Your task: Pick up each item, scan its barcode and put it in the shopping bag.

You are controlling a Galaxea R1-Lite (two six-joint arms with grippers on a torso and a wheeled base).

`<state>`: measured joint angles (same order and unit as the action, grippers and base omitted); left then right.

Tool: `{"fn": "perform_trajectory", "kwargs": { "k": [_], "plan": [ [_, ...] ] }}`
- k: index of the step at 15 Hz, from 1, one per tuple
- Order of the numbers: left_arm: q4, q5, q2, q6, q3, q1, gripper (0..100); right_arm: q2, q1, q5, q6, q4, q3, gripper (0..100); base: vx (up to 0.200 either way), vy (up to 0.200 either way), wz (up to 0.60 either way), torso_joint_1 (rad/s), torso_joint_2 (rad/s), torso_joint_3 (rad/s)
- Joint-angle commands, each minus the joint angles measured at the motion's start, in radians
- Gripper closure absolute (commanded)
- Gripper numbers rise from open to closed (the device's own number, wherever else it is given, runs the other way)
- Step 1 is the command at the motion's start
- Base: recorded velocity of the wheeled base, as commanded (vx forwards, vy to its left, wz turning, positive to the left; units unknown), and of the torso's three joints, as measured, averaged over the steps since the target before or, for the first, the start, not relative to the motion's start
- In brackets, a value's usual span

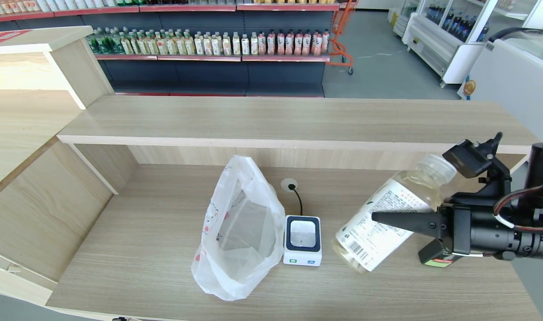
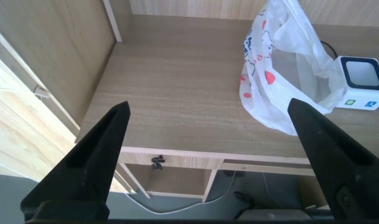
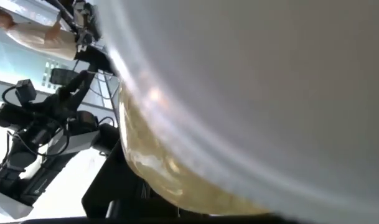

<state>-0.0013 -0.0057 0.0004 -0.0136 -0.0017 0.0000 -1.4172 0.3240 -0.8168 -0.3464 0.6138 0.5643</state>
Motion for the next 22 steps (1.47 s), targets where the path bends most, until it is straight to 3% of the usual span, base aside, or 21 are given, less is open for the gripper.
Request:
{"fn": "perform_trajectory", "kwargs": {
  "k": [1, 7, 10, 22],
  "plan": [
    [0.000, 0.000, 0.000, 0.000, 0.000, 0.000, 0, 0.080, 0.064, -0.002, 0.007, -0.016, -0.023, 100, 0.000, 0.000, 0.00, 0.000, 0.00, 0.000],
    [0.000, 0.000, 0.000, 0.000, 0.000, 0.000, 0, 0.087, 0.161, -0.001, 0.121, -0.054, -0.038, 100, 0.000, 0.000, 0.00, 0.000, 0.00, 0.000],
    [0.000, 0.000, 0.000, 0.000, 0.000, 0.000, 0, 0.077, 0.178, 0.002, 0.224, -0.141, -0.027, 100, 0.000, 0.000, 0.00, 0.000, 0.00, 0.000],
    [0.000, 0.000, 0.000, 0.000, 0.000, 0.000, 0, 0.077, 0.194, 0.033, 0.264, -0.169, -0.033, 100, 0.000, 0.000, 0.00, 0.000, 0.00, 0.000]
  ]
}}
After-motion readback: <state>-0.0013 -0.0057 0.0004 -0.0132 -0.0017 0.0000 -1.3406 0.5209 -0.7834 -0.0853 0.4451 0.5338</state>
